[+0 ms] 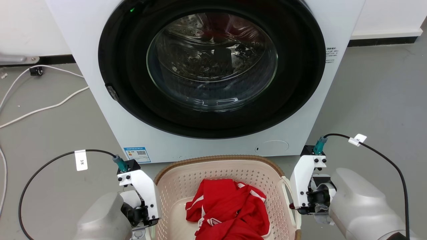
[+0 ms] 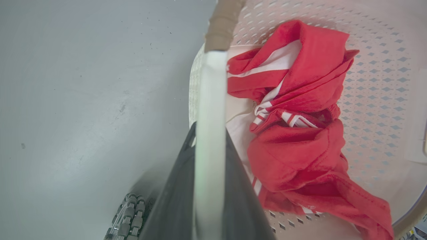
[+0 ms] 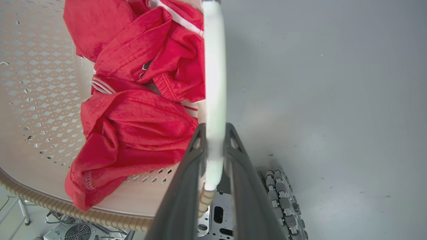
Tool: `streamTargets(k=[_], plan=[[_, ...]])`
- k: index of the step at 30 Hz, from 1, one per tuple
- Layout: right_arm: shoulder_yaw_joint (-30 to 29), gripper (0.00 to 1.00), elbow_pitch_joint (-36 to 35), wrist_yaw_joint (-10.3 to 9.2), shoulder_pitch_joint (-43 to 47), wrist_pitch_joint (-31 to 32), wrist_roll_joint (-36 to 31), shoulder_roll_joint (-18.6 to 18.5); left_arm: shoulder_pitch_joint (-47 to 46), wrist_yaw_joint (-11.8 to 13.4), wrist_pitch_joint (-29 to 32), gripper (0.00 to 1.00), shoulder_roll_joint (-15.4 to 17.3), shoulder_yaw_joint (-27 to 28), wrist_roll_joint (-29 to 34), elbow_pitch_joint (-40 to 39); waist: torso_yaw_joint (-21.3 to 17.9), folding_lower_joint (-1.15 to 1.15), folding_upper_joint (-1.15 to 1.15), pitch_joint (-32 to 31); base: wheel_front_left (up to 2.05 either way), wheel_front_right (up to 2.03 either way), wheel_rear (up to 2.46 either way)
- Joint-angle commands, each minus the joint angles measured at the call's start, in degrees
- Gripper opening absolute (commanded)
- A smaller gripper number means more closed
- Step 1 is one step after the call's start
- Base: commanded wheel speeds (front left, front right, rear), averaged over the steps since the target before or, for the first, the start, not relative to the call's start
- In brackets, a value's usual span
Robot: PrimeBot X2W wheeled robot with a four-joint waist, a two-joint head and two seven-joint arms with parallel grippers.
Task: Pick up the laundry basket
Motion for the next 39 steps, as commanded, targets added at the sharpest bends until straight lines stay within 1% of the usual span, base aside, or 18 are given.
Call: streamTargets(k=[1, 27, 39], plan=[[-0.20, 0.00, -0.43, 0.76, 0.26, 0.31, 0.35, 1.59, -0.93, -0.81, -0.30, 0.00, -1.33, 0.03, -0.62, -0.66, -0.01, 0.00, 0.00, -0.02, 0.00, 0.00, 0.00], [-2.65, 0.00, -0.40, 0.76, 2.07, 2.77, -1.75, 1.39, -0.72, -0.77, -1.48, 0.00, -0.69, -1.92, -2.95, -0.02, -0.40, 0.00, 0.00, -0.38, 0.00, 0.00, 0.00], [-3.69, 0.00, -0.39, 0.75, 2.46, 2.73, -2.46, 1.54, -0.42, -0.77, -1.72, 0.00, -0.65, -2.67, -3.88, 0.21, -0.43, 0.00, 0.00, -0.39, 0.00, 0.00, 0.00]])
